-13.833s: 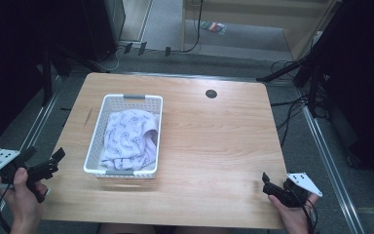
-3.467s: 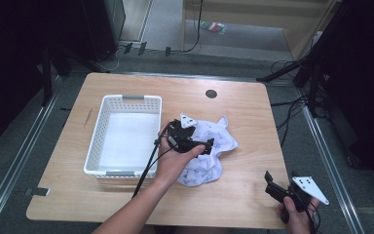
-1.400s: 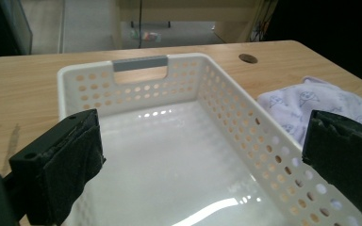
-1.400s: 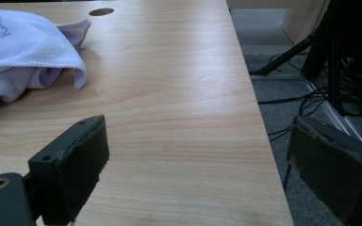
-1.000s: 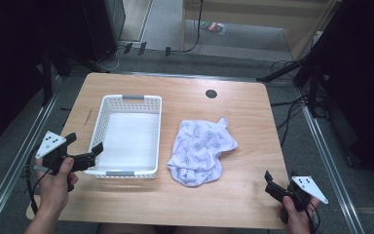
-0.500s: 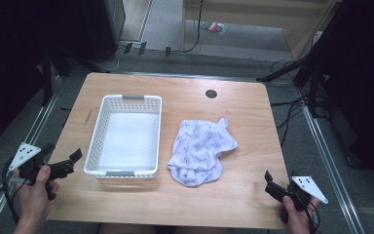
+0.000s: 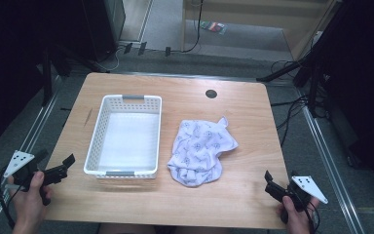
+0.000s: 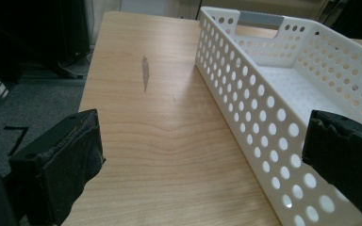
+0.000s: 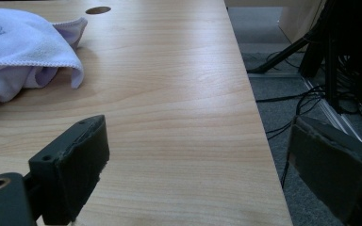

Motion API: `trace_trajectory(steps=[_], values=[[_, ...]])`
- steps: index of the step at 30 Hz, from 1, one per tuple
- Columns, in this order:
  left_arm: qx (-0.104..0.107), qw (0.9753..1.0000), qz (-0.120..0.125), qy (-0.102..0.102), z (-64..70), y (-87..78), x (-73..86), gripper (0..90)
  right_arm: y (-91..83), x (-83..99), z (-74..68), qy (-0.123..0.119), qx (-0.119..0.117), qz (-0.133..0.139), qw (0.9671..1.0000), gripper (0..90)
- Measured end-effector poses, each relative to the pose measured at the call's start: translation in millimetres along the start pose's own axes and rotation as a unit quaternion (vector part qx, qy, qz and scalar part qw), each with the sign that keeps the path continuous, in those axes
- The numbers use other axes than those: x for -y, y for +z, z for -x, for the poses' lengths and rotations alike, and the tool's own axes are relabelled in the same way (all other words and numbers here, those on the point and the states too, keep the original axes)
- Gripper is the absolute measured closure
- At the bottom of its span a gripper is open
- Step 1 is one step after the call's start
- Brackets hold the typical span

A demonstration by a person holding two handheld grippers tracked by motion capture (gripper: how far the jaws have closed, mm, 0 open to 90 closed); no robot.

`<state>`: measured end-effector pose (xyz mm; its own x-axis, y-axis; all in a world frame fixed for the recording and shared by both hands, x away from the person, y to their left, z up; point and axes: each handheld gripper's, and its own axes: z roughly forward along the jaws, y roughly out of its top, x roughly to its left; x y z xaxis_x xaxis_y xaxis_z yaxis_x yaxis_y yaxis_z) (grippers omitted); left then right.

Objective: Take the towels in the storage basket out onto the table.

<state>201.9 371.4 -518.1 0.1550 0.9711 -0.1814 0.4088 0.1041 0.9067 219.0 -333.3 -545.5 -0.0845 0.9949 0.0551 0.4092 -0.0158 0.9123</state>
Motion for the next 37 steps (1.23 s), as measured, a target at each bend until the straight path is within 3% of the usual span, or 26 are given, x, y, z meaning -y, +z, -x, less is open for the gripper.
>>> trace_trajectory(steps=[8,20,23,28,37], values=[[-0.005,0.9999,-0.006,-0.012,-7.6,5.4,12.9,0.0,0.0,0.0,0.0,0.001,0.000,0.000,1.0000,6.5],[-0.006,0.9997,-0.024,-0.006,-10.1,15.4,26.6,0.0,-0.1,0.0,0.1,0.002,0.000,0.000,1.0000,6.5],[-0.007,0.9996,-0.025,-0.009,-10.4,16.3,27.5,0.0,0.0,0.0,0.1,0.001,-0.001,0.000,1.0000,6.5],[-0.005,0.9995,-0.028,0.010,-6.2,18.2,28.0,0.0,0.1,0.0,0.0,0.001,-0.001,0.000,1.0000,6.6],[0.001,0.9994,-0.035,-0.004,-9.4,20.2,26.9,0.0,0.4,0.0,-0.6,-0.003,0.001,-0.002,1.0000,6.6]])
